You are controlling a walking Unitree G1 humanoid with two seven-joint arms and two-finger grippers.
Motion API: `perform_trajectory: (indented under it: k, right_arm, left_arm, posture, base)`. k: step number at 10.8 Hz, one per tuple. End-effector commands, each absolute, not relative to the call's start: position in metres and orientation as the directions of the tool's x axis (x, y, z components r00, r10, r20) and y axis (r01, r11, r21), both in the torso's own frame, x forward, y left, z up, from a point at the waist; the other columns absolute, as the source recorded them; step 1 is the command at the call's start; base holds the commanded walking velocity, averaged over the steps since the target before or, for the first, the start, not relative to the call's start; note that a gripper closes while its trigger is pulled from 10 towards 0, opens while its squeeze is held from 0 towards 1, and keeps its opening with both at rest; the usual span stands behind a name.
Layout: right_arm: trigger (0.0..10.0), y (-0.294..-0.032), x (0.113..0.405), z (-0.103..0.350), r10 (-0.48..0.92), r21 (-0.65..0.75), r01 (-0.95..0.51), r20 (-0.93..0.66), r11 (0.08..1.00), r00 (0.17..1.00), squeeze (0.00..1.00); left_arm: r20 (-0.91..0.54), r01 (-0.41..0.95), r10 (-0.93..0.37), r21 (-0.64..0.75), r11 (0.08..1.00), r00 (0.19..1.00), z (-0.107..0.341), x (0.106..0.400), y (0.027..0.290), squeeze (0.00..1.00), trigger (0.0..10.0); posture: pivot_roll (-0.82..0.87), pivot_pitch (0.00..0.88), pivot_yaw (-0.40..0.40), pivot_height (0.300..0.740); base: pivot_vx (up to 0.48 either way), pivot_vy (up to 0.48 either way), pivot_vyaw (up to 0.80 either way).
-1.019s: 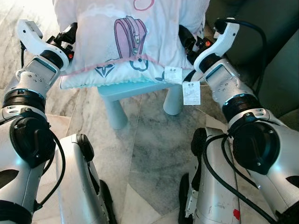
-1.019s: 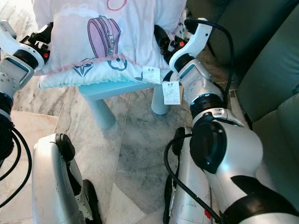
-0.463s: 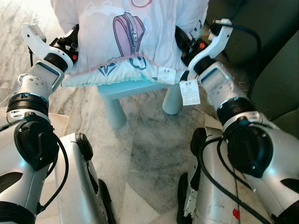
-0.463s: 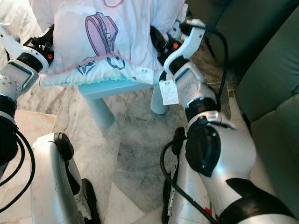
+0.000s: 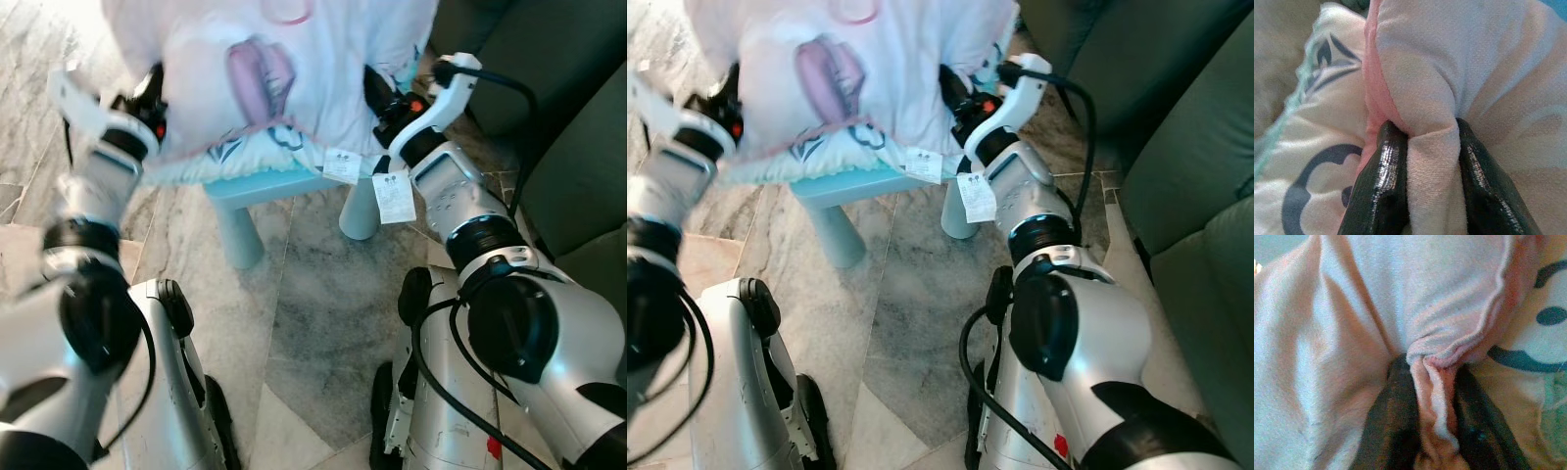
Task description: Move the pillow to the sofa
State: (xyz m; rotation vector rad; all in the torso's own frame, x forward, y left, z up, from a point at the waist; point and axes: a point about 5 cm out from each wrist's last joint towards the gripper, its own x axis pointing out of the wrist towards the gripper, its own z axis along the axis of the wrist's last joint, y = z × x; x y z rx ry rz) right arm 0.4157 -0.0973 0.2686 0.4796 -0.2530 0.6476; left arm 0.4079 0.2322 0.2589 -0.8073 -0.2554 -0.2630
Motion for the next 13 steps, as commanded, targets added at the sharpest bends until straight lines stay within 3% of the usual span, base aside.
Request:
perform_trajectory:
  k: [1,4,6,7,10,13]
  right_arm:
    - [0.0,-0.084,0.413,0.263,0.58,0.284,-0.663,0.326,0.693,0.746,0.0]
    - [0.0,-0.101,0.413,0.267,0.579,0.107,-0.637,0.323,0.763,0.748,0.0]
    - [0.0,-0.117,0.412,0.264,0.527,0.088,-0.583,0.335,0.808,0.781,0.0]
    - [0.0,-0.118,0.411,0.255,0.514,0.058,-0.557,0.319,0.828,0.797,0.0]
    - [0.0,-0.101,0.396,0.262,0.556,-0.141,-0.55,0.395,0.823,0.731,0.0]
    - [0.0,-0.108,0.365,0.239,0.574,-0.249,-0.517,0.393,0.819,0.719,0.0]
  left_arm:
    - [0.292,0.302,-0.145,-0.618,0.726,0.945,0.247,0.407,0.228,0.0,0.0]
    - [0.391,0.305,-0.128,-0.434,0.848,0.912,0.252,0.399,0.231,0.0,0.0]
    - [0.468,0.318,-0.128,-0.352,0.88,0.874,0.26,0.391,0.221,0.0,0.0]
    - [0.527,0.276,-0.054,-0.353,0.894,0.848,0.26,0.386,0.215,0.0,0.0]
    - [0.528,0.205,-0.014,-0.305,0.93,0.849,0.241,0.366,0.2,0.0,0.0]
    - [0.484,0.161,-0.086,-0.115,0.98,0.871,0.221,0.342,0.183,0.0,0.0]
  posture:
    - [0.01,0.362,-0.053,0.352]
    - [-0.04,0.255,-0.059,0.352]
    - [-0.06,0.188,-0.055,0.352]
    - [-0.07,0.134,-0.057,0.352]
    - [-0.11,0.054,-0.018,0.352]
    - [-0.12,0.011,0.035,0.352]
  base:
    - [0.0,0.0,0.0]
    - [0.0,0.0,0.0]
    - [0.0,0.0,0.0]
    - [0.0,0.0,0.0]
    - [0.0,0.0,0.0]
    - [0.0,0.0,0.0]
